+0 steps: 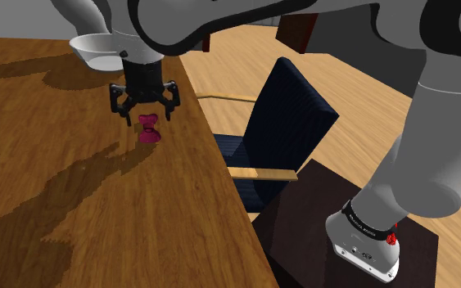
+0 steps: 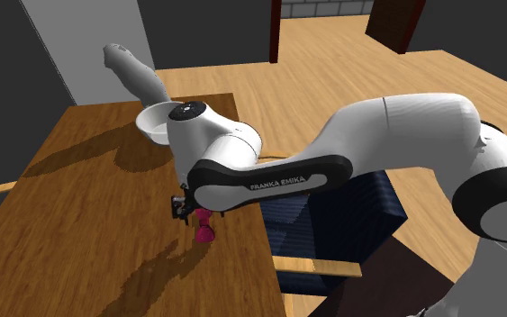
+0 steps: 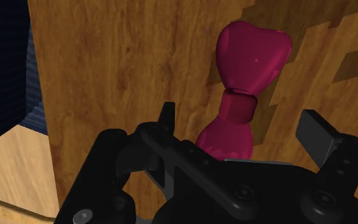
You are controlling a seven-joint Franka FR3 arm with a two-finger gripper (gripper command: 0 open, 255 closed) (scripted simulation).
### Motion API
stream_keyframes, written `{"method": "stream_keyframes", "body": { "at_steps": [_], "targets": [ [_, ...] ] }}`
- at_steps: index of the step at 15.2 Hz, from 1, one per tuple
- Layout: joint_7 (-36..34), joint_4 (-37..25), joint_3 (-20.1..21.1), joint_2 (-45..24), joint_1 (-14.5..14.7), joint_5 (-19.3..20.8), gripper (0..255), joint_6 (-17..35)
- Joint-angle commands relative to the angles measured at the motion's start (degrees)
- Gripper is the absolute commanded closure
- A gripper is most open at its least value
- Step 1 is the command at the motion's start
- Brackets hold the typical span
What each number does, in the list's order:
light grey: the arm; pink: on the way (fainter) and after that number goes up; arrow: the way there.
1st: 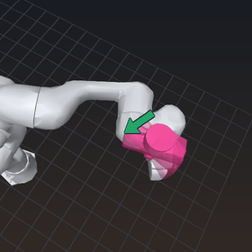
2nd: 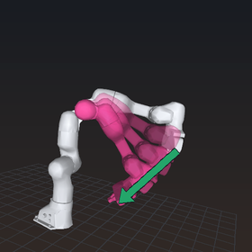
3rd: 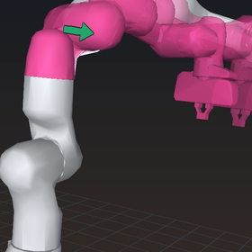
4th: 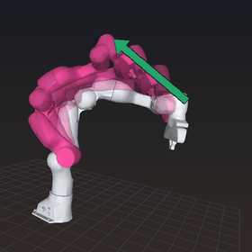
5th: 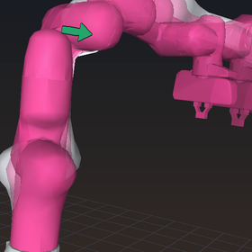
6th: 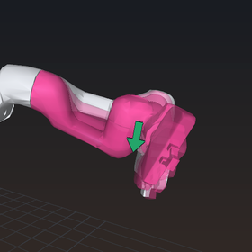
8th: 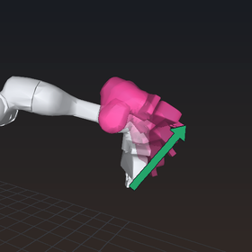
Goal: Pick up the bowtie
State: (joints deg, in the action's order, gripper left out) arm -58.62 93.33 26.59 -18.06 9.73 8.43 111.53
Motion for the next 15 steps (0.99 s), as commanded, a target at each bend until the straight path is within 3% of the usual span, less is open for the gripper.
{"method": "stream_keyframes", "body": {
  "at_steps": [1,4,5,15],
  "targets": [
    [-0.31,1.08,-0.06,-0.42,0.11,0.27,0,1.47],
    [-0.35,1.39,-0.09,-0.52,0.11,0.33,0,1.88],
    [-0.32,1.53,-0.09,-0.45,0.08,0.31,255,1.95],
    [-0.28,0.86,-0.04,-0.34,0.11,0.22,255,1.18]
  ]
}}
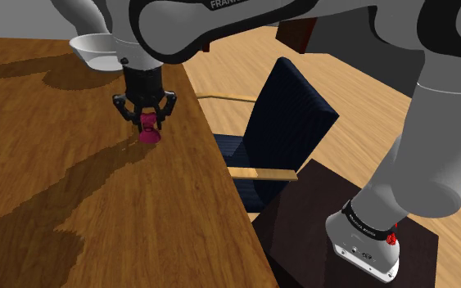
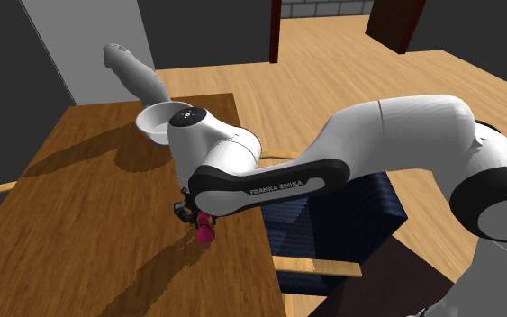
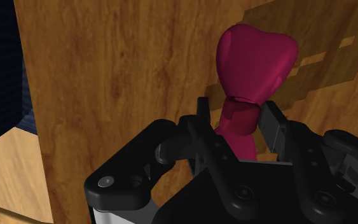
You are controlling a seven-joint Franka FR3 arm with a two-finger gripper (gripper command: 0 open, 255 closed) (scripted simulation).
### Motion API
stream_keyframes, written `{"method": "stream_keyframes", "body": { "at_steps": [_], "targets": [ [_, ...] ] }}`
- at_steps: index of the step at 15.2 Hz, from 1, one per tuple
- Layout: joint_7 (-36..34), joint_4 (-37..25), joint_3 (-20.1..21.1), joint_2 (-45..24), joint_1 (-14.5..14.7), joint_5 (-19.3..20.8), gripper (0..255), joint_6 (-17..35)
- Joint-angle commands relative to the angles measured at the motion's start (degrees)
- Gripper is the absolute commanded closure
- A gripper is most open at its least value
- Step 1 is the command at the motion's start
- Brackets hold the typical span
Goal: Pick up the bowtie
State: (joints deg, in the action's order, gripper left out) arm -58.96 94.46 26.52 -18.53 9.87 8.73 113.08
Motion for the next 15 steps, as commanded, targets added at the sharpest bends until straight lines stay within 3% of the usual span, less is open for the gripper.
{"method": "stream_keyframes", "body": {
  "at_steps": [1,15],
  "targets": [
    [0.14,-0.82,0.07,0.29,-0.02,-0.18,255,-1.07],
    [0.71,-9.85,0.48,1.16,0.43,-0.85,255,-10.83]
  ]
}}
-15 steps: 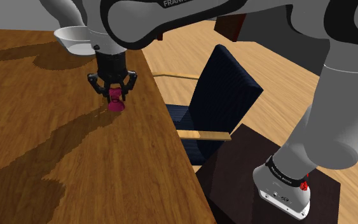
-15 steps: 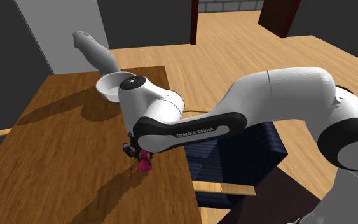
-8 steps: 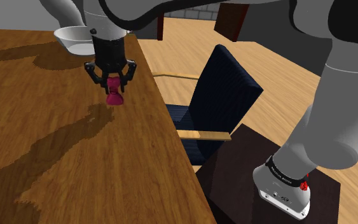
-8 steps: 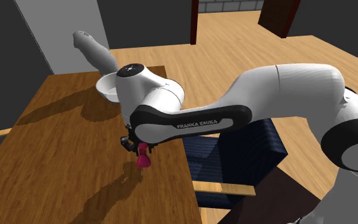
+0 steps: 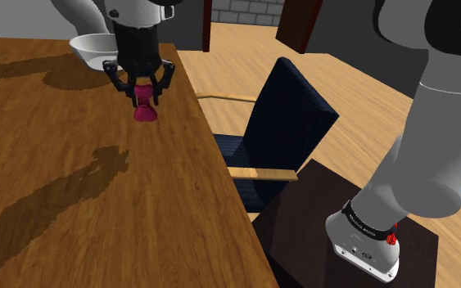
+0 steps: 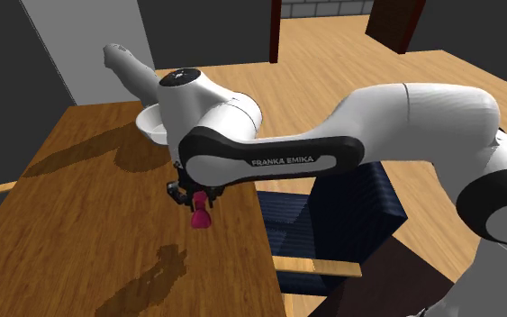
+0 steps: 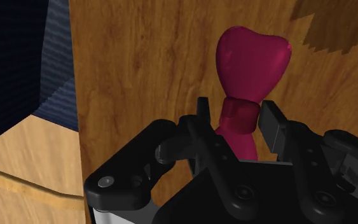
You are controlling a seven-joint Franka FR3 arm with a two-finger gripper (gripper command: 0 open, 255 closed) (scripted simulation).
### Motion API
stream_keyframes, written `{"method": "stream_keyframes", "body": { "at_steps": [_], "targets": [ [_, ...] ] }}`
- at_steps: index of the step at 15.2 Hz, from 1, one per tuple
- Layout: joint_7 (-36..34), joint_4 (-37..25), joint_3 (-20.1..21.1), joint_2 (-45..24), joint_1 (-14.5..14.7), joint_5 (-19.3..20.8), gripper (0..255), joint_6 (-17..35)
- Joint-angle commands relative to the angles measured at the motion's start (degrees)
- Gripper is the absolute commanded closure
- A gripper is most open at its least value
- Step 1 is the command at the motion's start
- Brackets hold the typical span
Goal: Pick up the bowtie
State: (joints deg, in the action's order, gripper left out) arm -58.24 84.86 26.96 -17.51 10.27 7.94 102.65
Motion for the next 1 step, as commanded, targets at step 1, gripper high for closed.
{"method": "stream_keyframes", "body": {
  "at_steps": [1],
  "targets": [
    [-0.01,-0.25,0.04,0.13,0.03,-0.06,255,-0.40]
  ]
}}
